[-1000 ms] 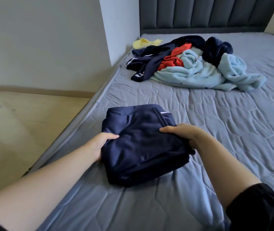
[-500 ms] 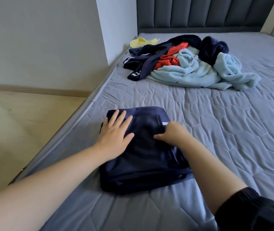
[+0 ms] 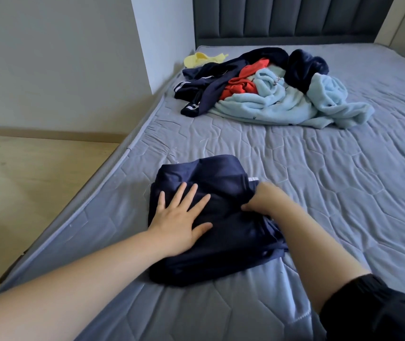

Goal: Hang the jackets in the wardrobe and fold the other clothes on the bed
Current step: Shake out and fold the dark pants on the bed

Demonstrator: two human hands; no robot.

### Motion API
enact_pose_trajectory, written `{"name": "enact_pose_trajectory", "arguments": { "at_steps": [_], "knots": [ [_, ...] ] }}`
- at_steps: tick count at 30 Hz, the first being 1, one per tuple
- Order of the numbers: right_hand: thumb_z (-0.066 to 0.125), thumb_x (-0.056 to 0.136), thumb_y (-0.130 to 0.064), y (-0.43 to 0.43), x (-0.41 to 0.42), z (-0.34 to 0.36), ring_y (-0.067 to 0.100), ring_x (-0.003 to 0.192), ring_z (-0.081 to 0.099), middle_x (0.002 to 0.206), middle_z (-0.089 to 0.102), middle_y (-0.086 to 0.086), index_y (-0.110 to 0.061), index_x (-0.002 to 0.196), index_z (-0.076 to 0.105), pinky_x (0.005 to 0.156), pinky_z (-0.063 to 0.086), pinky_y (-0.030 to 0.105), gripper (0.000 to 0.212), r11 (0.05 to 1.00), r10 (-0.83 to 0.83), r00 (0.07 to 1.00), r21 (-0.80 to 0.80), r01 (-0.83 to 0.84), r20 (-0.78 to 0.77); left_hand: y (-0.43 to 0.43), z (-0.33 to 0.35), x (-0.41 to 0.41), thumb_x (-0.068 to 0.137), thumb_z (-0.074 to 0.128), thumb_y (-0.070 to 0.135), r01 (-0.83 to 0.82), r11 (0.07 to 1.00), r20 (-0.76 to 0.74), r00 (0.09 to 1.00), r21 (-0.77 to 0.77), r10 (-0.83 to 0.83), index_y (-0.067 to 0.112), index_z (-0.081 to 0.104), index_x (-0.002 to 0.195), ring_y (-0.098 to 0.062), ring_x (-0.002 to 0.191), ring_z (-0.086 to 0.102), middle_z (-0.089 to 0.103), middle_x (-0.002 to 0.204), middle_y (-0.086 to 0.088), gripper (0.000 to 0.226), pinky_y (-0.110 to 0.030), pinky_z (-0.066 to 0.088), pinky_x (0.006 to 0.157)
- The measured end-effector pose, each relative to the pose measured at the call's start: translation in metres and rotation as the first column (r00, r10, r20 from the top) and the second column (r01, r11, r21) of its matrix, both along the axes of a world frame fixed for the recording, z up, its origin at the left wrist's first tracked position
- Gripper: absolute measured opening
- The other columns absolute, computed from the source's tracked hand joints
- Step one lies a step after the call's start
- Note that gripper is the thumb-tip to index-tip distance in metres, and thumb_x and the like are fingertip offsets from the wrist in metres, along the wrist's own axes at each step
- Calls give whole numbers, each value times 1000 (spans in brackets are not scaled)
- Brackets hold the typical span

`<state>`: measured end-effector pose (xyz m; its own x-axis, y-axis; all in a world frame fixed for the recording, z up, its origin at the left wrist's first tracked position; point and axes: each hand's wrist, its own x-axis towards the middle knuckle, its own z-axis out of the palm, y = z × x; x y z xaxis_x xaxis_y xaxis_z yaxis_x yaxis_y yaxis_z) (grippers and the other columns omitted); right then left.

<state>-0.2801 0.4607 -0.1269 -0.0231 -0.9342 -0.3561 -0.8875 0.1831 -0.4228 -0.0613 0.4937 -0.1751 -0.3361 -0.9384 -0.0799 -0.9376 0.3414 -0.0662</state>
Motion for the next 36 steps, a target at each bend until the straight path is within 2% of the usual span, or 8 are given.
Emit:
{"name": "enact_pose_trajectory", "arguments": {
  "at_steps": [1, 5, 13, 19, 24, 28, 33, 36],
  "knots": [
    [70, 81, -30, -2, -2, -5, 29, 98, 61, 107, 62, 13, -9, 116, 57, 83, 51, 36, 43, 999, 0, 1000, -45, 1, 11, 0, -5, 0, 90, 16, 68, -5, 1000, 0, 1000, -1, 5, 40, -9, 149, -20, 144, -25, -20, 158, 4, 70, -58, -8, 112],
    [77, 74, -39, -12, -9, -6, 20, 76, 59, 86, 62, 5, -4, 104, 56, 56, 40, 28, 51, 965, -216, 925, -77, 251, 313, -2, -14, 0, 86, 13, 69, -24, 999, -16, 1000, -37, 24, 39, -9, 149, -21, 144, -23, -19, 159, 3, 73, -60, -7, 111],
    [77, 71, -30, -12, 9, -14, 24, 84, 62, 88, 63, 4, -9, 94, 56, 68, 49, 33, 38, 902, -235, 898, -261, 344, 371, -29, -5, 17, 93, 9, 59, -156, 985, -170, 975, -74, 142, 38, 0, 151, -10, 146, -12, -5, 160, 10, 62, -54, -6, 115],
    [74, 74, -36, -13, 23, -20, 17, 69, 62, 78, 68, 6, -4, 86, 66, 56, 45, 27, 35, 929, -206, 880, -197, 314, 428, -53, -10, 43, 101, 16, 49, -234, 971, -226, 944, 50, 239, 33, 8, 152, -7, 146, -8, -3, 160, 12, 54, -46, 6, 117],
    [76, 73, -35, -16, 35, -11, 16, 64, 58, 71, 61, 3, -5, 82, 59, 50, 41, 25, 35, 933, -203, 879, -187, 307, 432, -51, -13, 38, 98, 14, 54, -203, 979, -215, 957, -10, 196, 37, 4, 151, -14, 146, -17, -8, 160, 9, 57, -54, -4, 114],
    [75, 78, -29, -18, 45, 10, 17, 72, 65, 83, 68, 5, -7, 95, 64, 61, 54, 29, 30, 962, -139, 791, -110, 252, 596, -49, -8, 33, 98, 15, 53, -216, 976, -243, 949, -41, 200, 35, 5, 151, -17, 146, -16, -5, 161, 7, 58, -56, -3, 114],
    [69, 82, -23, -20, 56, 30, 1, 47, 59, 62, 64, -4, -13, 74, 63, 42, 44, 13, 14, 944, 47, 763, -278, 176, 645, -48, -3, 38, 100, 21, 47, -265, 959, -283, 931, -98, 228, 32, 5, 152, -18, 147, -12, -3, 161, 5, 57, -58, 2, 113],
    [59, 86, -11, -25, 46, 22, 10, 58, 58, 63, 58, -2, -9, 72, 58, 44, 41, 17, 15, 914, 28, 834, -351, 201, 551, -49, -2, 45, 100, 19, 49, -296, 952, -240, 933, -83, 269, 33, 2, 152, -20, 147, -13, -9, 160, 5, 58, -59, 0, 113]
  ]
}}
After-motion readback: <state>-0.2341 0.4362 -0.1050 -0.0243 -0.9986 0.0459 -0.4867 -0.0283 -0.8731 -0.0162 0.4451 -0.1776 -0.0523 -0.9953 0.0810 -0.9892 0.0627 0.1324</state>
